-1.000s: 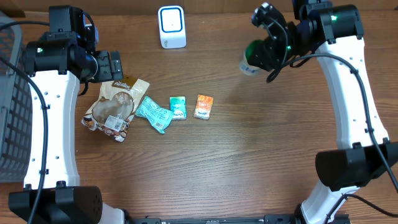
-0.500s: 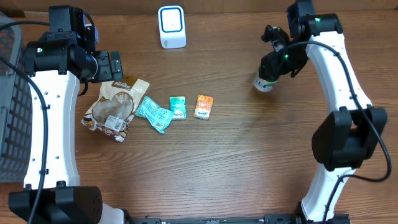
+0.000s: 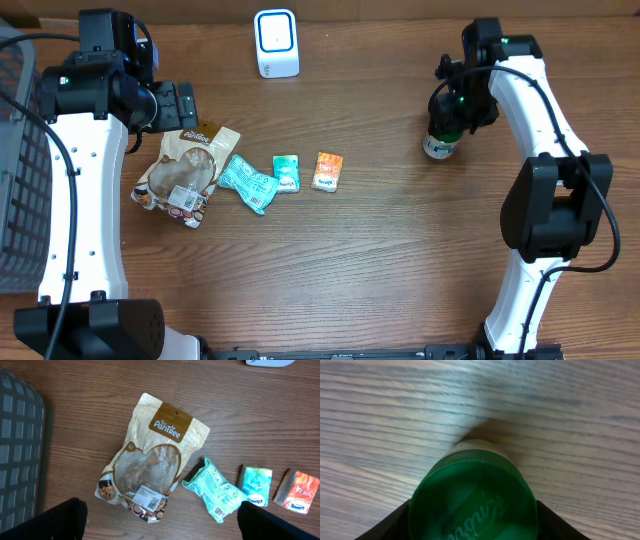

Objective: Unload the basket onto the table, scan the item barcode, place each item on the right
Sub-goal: 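Open the right gripper and move it over the orange box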

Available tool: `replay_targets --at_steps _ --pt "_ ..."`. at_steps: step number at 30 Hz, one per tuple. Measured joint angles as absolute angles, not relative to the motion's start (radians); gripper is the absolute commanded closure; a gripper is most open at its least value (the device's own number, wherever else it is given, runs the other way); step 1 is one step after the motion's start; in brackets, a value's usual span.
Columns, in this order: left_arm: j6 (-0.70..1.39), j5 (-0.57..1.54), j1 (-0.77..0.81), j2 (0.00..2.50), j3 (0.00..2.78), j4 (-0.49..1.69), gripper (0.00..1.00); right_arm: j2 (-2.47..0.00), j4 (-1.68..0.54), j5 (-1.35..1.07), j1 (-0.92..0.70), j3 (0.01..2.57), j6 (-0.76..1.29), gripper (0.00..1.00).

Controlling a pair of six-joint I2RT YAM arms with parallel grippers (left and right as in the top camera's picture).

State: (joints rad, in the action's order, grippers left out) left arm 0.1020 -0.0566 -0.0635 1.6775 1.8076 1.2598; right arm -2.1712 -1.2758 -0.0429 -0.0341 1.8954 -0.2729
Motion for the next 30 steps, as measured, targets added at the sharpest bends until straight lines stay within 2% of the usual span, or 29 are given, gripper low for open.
replay_targets --at_steps 7,12,14,17,25,30 --pt "0.102 -0.057 -0.064 1.678 1.808 1.26 0.0 -2.168 -1.25 -0.02 -0.03 1.863 -0.26 0.76" --pt "0.102 -0.057 -0.064 1.678 1.808 1.26 0.01 -2.167 -1.247 -0.019 -0.022 1.862 -0.243 0.63" --pt "0.102 -0.057 -0.064 1.678 1.808 1.26 0.0 -2.168 -1.246 -0.019 -0.02 1.862 -0.239 0.44" --pt "0.102 -0.057 -0.064 1.678 1.808 1.26 0.0 -2.167 -1.246 -0.018 -0.02 1.861 -0.239 0.0" --pt "0.102 -0.057 -0.064 1.678 1.808 1.26 0.0 -2.171 -1.319 -0.03 -0.019 1.853 -0.234 0.0" --pt "0.102 -0.057 -0.064 1.678 1.808 1.26 0.0 -2.181 -1.426 -0.071 -0.019 1.992 -0.201 0.0"
